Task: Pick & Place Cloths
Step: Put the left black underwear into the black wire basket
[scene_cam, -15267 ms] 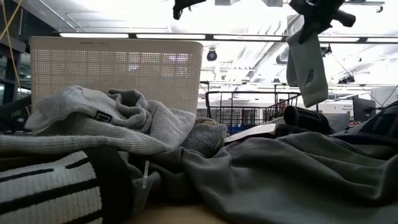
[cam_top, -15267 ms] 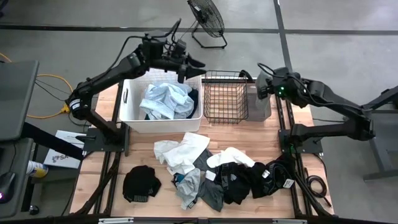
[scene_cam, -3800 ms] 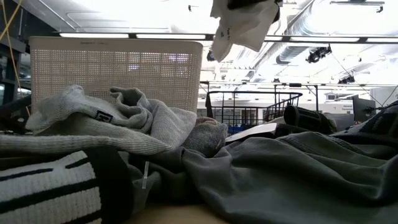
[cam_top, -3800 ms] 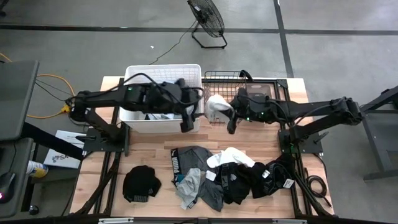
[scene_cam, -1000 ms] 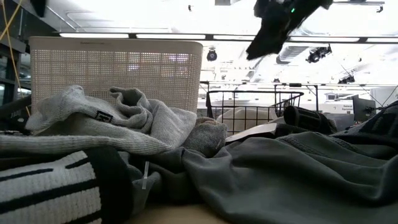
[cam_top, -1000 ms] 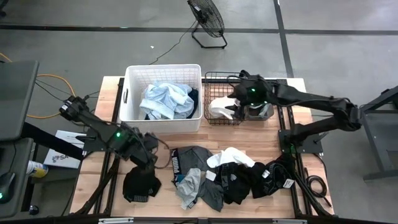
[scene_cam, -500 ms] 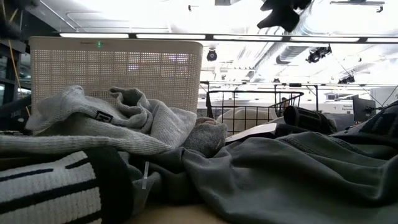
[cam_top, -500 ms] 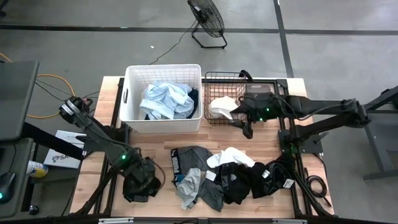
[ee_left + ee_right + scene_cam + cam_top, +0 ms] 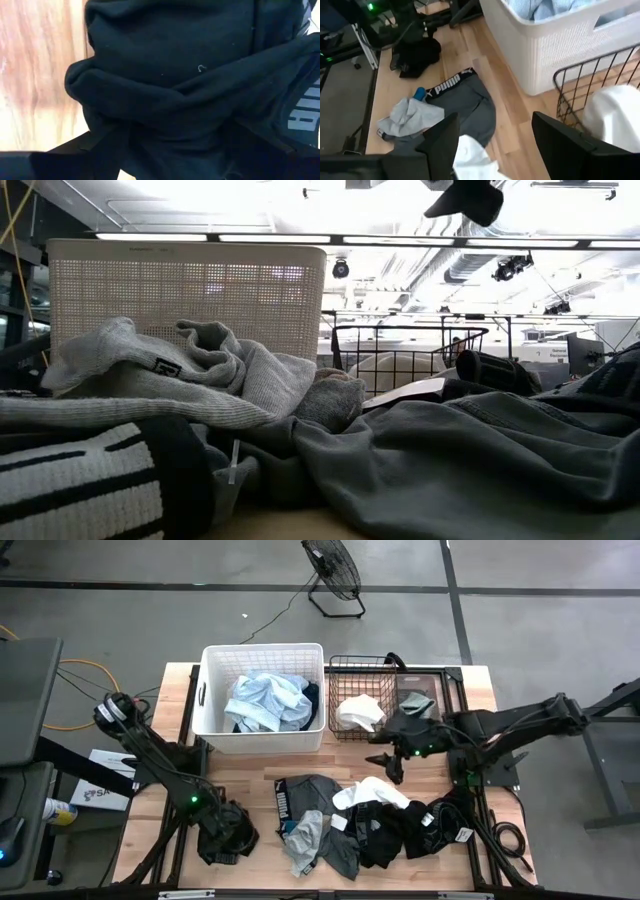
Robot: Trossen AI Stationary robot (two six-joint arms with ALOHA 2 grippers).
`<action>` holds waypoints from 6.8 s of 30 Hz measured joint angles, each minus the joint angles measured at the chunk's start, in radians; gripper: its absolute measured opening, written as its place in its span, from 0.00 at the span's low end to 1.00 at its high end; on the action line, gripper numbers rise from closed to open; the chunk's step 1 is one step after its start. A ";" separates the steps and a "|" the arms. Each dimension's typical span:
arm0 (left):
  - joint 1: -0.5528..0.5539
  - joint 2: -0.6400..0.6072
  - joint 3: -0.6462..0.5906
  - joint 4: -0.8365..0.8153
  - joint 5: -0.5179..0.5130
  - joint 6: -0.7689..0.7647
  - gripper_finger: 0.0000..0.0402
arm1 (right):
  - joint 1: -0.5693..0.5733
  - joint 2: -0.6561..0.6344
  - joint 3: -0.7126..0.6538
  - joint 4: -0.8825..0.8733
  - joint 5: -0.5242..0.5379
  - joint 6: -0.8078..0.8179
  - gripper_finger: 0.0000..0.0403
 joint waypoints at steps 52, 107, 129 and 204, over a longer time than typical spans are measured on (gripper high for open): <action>0.035 -0.170 0.789 -0.200 -0.715 0.617 0.08 | 0.156 0.223 0.000 0.861 0.015 -0.287 0.56; 0.709 -0.106 0.807 0.113 -0.683 0.680 0.08 | 0.000 0.213 0.000 1.050 0.387 -0.705 0.99; 0.708 -0.047 0.806 0.241 -0.470 0.765 0.08 | -0.063 0.238 0.000 1.040 0.055 -0.511 0.73; 1.068 -0.343 0.802 -0.223 -0.402 0.923 0.76 | -0.673 0.511 0.000 0.319 -0.109 -0.063 0.09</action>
